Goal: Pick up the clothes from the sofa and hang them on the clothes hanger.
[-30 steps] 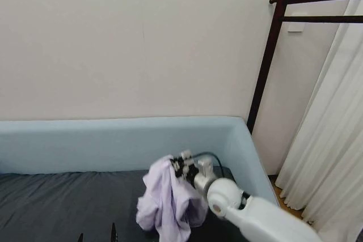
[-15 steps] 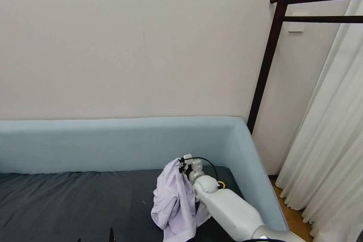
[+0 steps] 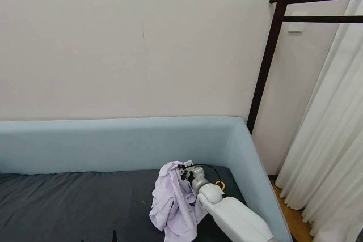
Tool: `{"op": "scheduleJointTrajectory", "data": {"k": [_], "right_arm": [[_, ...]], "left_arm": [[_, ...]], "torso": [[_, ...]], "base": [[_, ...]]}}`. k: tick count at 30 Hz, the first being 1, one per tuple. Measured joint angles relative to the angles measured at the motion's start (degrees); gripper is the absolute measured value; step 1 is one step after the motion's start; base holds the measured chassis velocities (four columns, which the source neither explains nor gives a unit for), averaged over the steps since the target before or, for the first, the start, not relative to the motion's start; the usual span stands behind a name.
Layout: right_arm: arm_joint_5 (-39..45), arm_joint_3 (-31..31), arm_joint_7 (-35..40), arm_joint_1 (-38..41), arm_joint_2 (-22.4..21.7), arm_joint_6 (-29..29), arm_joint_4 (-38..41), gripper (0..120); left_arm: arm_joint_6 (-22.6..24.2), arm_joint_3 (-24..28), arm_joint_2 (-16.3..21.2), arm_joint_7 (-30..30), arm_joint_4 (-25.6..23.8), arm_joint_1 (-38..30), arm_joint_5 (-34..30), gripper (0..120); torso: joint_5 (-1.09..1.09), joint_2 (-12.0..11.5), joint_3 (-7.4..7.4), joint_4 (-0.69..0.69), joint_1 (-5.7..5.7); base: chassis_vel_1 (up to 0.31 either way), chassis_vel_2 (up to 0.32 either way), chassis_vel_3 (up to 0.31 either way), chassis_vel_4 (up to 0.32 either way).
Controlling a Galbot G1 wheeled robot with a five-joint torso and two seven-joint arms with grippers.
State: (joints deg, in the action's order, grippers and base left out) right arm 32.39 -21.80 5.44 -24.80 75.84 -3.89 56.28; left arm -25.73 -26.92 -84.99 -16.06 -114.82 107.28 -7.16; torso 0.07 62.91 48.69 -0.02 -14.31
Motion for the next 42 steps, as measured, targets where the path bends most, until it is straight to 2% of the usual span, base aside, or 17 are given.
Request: {"op": "scheduleJointTrajectory", "data": {"k": [4,6,8,11,12,14,15,16,19,22,23,26,30,37,39,41,42], "right_arm": [[-1.94,-0.71,-0.49,-2.82,-5.97,-1.56,8.92,58],[-6.10,2.21,-0.55,-9.60,-11.88,-1.11,17.37,70],[-7.45,3.22,-0.71,-11.71,-13.34,-0.60,18.99,73],[-13.27,8.87,-1.71,-22.67,-18.91,3.51,24.63,86],[-13.27,8.87,-1.71,-22.67,-18.91,3.51,24.63,86],[-18.11,13.78,-2.73,-30.80,-21.09,6.94,27.54,97],[-18.11,13.78,-2.73,-30.80,-21.09,6.94,27.54,97],[-20.37,15.96,-3.16,-34.10,-21.56,8.62,28.40,99],[-23.89,18.13,-3.82,-38.17,-21.54,10.84,28.74,99],[-32.90,20.12,-4.56,-43.10,-18.33,16.37,25.00,100],[-32.90,20.12,-4.56,-43.10,-18.33,16.37,25.00,100],[-41.32,20.49,-4.32,-43.54,-14.34,21.61,19.49,100],[-48.46,20.28,-2.97,-41.93,-10.69,25.80,14.65,100],[-54.08,20.33,-1.38,-38.82,-7.15,29.37,8.99,100],[-54.07,19.26,-1.22,-37.87,-6.45,29.23,7.97,93],[-54.23,18.90,-1.07,-37.44,-6.11,29.15,7.35,91],[-54.99,18.68,-0.76,-36.85,-5.71,29.15,6.44,84]], "left_arm": [[0.15,-0.01,0.93,0.32,-0.42,0.22,0.09,98],[-0.81,-0.04,2.88,1.85,0.40,0.68,-0.15,98],[-1.27,-0.12,3.59,2.72,0.77,0.75,-0.32,98],[-3.00,-0.57,6.36,5.45,2.74,0.17,-1.23,98],[-3.00,-0.57,6.36,5.45,2.74,0.17,-1.23,98],[-3.47,-0.86,7.04,6.16,3.35,-0.41,-1.86,98],[-3.47,-0.86,7.04,6.16,3.35,-0.41,-1.86,98],[-3.50,-0.91,6.98,6.30,3.31,-0.47,-2.16,98],[-3.50,-1.05,6.49,6.32,2.85,-0.38,-2.57,98],[-3.49,-1.39,5.82,6.33,1.94,0.12,-3.04,98],[-3.49,-1.39,5.82,6.33,1.94,0.12,-3.04,98],[-3.47,-1.85,5.87,6.22,1.76,0.47,-3.08,98],[-3.35,-2.02,5.64,6.06,1.22,0.75,-2.99,98],[-3.16,-2.00,5.07,5.95,0.76,1.00,-2.75,98],[-3.15,-2.00,5.02,5.88,0.76,1.04,-2.74,98],[-3.15,-2.00,5.02,5.87,0.77,1.05,-2.73,98],[-3.15,-2.02,5.01,5.83,0.78,1.05,-2.73,98]], "torso": [[0.00,0.00,0.00,0.01,0.00],[0.01,0.00,-0.01,0.01,0.00],[0.02,0.00,0.00,0.00,0.00],[0.00,0.01,-0.01,-0.03,0.00],[0.00,0.01,-0.01,-0.03,0.00],[0.02,0.01,-0.01,-0.04,0.00],[0.02,0.01,-0.01,-0.04,0.00],[-0.01,0.01,-0.01,-0.04,0.01],[-0.01,0.01,-0.01,-0.01,0.00],[0.01,0.01,0.00,-0.01,0.01],[0.01,0.01,0.00,-0.01,0.01],[0.00,0.01,0.00,0.00,0.01],[-0.01,0.01,0.00,0.00,0.00],[-0.01,0.00,0.00,0.01,0.00],[-0.02,0.01,0.00,0.01,0.00],[-0.01,0.01,0.01,0.00,0.00],[-0.01,0.00,0.01,0.00,0.00]], "base": [[0.000,0.000,0.000,0.000],[0.000,0.000,0.000,0.000],[0.000,0.000,0.000,0.000],[0.000,0.000,0.000,0.000],[0.000,0.000,0.000,0.000],[0.000,0.000,0.000,0.000],[0.000,0.000,0.000,0.000],[0.000,0.000,0.000,0.000],[0.000,0.000,0.000,0.000],[0.000,0.000,0.000,0.000],[0.000,0.000,0.000,0.000],[0.000,0.000,0.000,0.000],[0.000,0.000,0.000,0.000],[0.000,0.000,0.000,0.000],[0.000,0.000,0.000,0.000],[0.000,0.000,0.000,0.000],[0.000,0.000,0.000,0.000]]}}
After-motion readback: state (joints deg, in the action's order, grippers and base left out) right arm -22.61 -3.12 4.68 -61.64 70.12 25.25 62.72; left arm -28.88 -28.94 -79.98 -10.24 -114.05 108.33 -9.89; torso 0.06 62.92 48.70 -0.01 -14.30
